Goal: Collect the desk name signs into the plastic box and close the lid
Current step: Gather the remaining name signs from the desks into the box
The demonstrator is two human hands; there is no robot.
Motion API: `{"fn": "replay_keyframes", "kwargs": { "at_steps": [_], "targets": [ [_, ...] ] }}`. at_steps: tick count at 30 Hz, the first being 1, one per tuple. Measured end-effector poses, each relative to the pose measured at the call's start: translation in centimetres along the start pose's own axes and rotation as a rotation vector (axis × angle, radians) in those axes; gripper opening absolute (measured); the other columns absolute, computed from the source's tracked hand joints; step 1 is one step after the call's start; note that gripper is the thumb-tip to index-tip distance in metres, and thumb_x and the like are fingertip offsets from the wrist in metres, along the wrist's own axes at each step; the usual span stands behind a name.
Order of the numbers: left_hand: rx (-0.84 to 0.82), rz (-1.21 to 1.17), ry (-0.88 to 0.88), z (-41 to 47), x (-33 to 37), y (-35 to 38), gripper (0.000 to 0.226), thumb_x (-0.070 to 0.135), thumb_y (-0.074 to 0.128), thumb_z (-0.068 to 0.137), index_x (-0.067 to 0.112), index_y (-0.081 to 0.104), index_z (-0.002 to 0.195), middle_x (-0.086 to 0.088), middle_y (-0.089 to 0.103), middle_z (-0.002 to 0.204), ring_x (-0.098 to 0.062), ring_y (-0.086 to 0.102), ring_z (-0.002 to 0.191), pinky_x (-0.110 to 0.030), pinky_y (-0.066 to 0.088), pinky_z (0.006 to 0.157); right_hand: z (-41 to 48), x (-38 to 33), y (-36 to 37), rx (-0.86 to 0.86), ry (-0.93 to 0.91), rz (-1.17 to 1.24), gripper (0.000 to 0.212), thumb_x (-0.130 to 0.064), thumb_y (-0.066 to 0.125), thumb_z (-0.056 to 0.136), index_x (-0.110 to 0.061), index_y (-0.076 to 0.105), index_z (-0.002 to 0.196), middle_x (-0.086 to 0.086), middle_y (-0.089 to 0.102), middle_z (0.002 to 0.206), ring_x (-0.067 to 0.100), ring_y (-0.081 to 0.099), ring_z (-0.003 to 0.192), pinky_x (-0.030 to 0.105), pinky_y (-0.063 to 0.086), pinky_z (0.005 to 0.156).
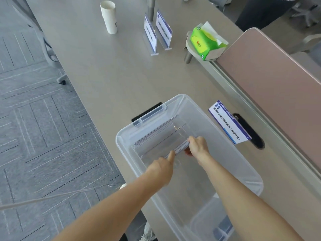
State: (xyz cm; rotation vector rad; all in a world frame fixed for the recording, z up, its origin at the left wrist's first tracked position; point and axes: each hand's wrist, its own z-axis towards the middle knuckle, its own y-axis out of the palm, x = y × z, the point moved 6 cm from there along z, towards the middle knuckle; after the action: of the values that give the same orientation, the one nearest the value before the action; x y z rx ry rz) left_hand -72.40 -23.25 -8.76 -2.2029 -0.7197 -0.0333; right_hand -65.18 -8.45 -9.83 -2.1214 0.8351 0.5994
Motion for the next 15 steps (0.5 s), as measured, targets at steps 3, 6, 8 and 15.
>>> {"fn": "replay_keyframes", "kwargs": {
  "at_steps": [3, 6, 8, 15],
  "targets": [
    [0.014, -0.013, -0.017, 0.0, 0.1, -0.2, 0.086, -0.008, 0.052, 0.083, 0.015, 0.004, 0.151, -0.019, 0.049, 0.12, -0.039, 0.062, 0.101, -0.038, 0.043, 0.068, 0.3, 0.2, 0.2, -0.034, 0.012, 0.023, 0.027, -0.01, 0.049, 0.083, -0.002, 0.056, 0.059, 0.013, 0.059, 0.049, 0.032, 0.059, 0.05, 0.036, 0.053, 0.052],
    [0.027, -0.039, -0.076, 0.1, -0.2, -0.1, 0.085, -0.008, 0.057, 0.081, 0.016, 0.009, 0.147, -0.017, 0.046, 0.121, -0.039, 0.061, 0.104, -0.038, 0.048, 0.073, 0.3, 0.0, 0.6, -0.07, 0.043, 0.018, 0.025, -0.014, 0.046, 0.084, 0.001, 0.055, 0.066, 0.023, 0.064, 0.061, 0.036, 0.064, 0.057, 0.047, 0.057, 0.063],
    [0.03, -0.048, -0.121, 0.3, -0.6, 0.0, 0.083, -0.006, 0.06, 0.08, 0.016, 0.012, 0.144, -0.017, 0.045, 0.119, -0.037, 0.06, 0.103, -0.038, 0.052, 0.075, 0.4, -0.2, 1.0, -0.089, 0.079, 0.024, 0.025, -0.011, 0.042, 0.088, 0.001, 0.053, 0.07, 0.024, 0.063, 0.063, 0.034, 0.062, 0.054, 0.04, 0.055, 0.059],
    [0.042, -0.093, -0.239, 0.4, -1.2, -0.4, 0.076, -0.003, 0.064, 0.079, 0.018, 0.018, 0.137, -0.014, 0.042, 0.12, -0.036, 0.057, 0.107, -0.039, 0.054, 0.075, 0.4, -1.3, 2.1, -0.127, 0.135, 0.032, 0.028, -0.011, 0.034, 0.094, 0.002, 0.052, 0.077, 0.025, 0.062, 0.067, 0.029, 0.059, 0.051, 0.035, 0.055, 0.056]
  ]
}}
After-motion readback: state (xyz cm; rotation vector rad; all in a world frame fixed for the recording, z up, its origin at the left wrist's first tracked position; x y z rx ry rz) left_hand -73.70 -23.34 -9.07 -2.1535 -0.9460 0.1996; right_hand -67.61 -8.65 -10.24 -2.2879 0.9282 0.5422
